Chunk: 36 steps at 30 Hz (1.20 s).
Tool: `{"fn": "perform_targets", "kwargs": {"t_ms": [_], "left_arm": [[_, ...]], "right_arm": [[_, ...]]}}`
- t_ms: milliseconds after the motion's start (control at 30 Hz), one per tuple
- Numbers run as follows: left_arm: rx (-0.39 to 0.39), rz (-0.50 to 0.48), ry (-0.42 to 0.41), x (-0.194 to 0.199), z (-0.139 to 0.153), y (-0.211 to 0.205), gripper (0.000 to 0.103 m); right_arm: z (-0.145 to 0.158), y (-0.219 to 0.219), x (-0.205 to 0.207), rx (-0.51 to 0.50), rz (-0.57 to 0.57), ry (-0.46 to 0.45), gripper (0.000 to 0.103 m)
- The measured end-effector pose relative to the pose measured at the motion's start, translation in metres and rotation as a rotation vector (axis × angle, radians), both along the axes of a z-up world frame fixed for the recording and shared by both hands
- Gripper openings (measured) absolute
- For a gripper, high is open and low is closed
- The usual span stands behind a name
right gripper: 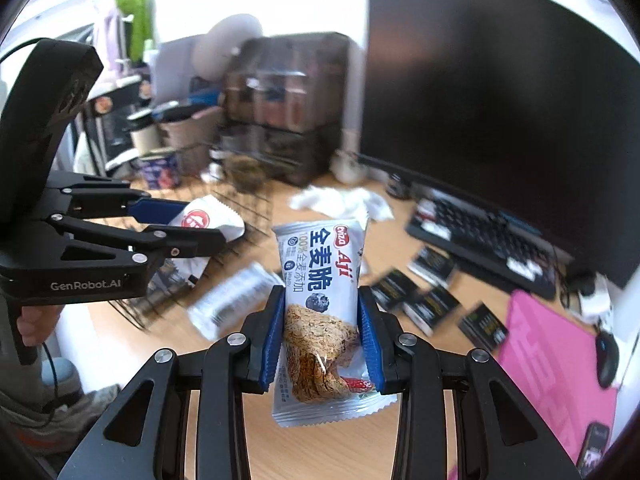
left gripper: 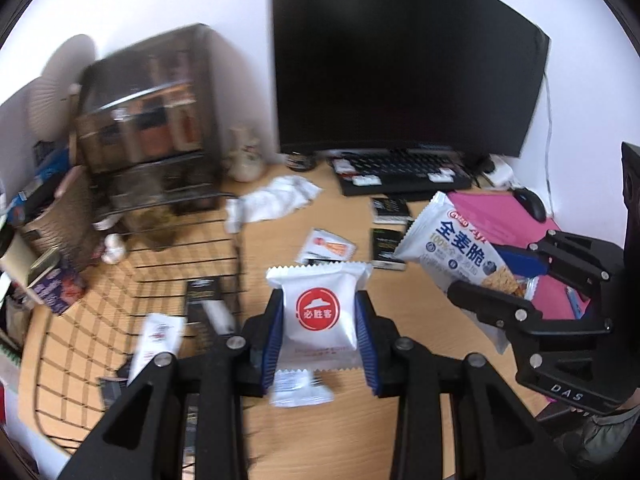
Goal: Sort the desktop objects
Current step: 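Carry both packets to the wire basket and open both grippers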
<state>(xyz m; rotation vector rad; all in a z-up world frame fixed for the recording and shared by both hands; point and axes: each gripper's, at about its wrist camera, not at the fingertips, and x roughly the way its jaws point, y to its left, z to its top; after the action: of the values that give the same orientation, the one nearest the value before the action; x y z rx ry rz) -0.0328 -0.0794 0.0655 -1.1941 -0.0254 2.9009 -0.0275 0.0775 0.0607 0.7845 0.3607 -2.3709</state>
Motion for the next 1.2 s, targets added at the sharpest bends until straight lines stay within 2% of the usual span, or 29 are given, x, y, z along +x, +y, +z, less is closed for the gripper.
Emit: {"fn": "perform_targets", "kwargs": {"t_ms": [133, 233, 400, 500, 667, 933, 967, 1067, 1100, 1200], "left_arm": [[-0.005, 0.084, 0.014, 0.017, 0.003, -0.040, 0.037], [-0.003, 0.183, 0.003, 0.031, -0.002, -0.078, 0.037], [-0.002, 0.353, 0.000, 0.049, -0.008, -0.139, 0.037], [0.016, 0.374, 0.002, 0.052, -0.010, -0.160, 0.037], [0.036, 0.376, -0.014, 0.051, -0.018, -0.175, 0.037], [0.056, 0.372, -0.030, 0.046, -0.024, -0.174, 0.038], [0.055, 0.372, -0.020, 0.047, -0.022, -0.174, 0.041], [0.091, 0.370, 0.016, 0.051, -0.017, -0.175, 0.072], [0.101, 0.371, 0.034, 0.052, -0.015, -0.175, 0.076], [0.077, 0.369, 0.041, 0.052, -0.012, -0.169, 0.076]], "right_arm": [[0.005, -0.045, 0.002, -0.004, 0.087, 0.004, 0.035], [0.006, -0.081, 0.001, -0.025, 0.154, -0.003, 0.035], [0.004, -0.131, 0.005, -0.137, 0.227, -0.044, 0.035], [-0.005, -0.158, 0.004, -0.177, 0.237, -0.072, 0.035], [-0.013, -0.192, 0.003, -0.128, 0.260, -0.074, 0.035], [-0.017, -0.191, -0.002, -0.140, 0.250, -0.084, 0.035], [-0.015, -0.189, -0.002, -0.138, 0.240, -0.071, 0.035], [-0.011, -0.182, -0.001, -0.151, 0.215, -0.052, 0.060], [-0.010, -0.180, -0.002, -0.165, 0.220, -0.060, 0.060], [-0.009, -0.171, -0.002, -0.178, 0.211, -0.061, 0.060]]}}
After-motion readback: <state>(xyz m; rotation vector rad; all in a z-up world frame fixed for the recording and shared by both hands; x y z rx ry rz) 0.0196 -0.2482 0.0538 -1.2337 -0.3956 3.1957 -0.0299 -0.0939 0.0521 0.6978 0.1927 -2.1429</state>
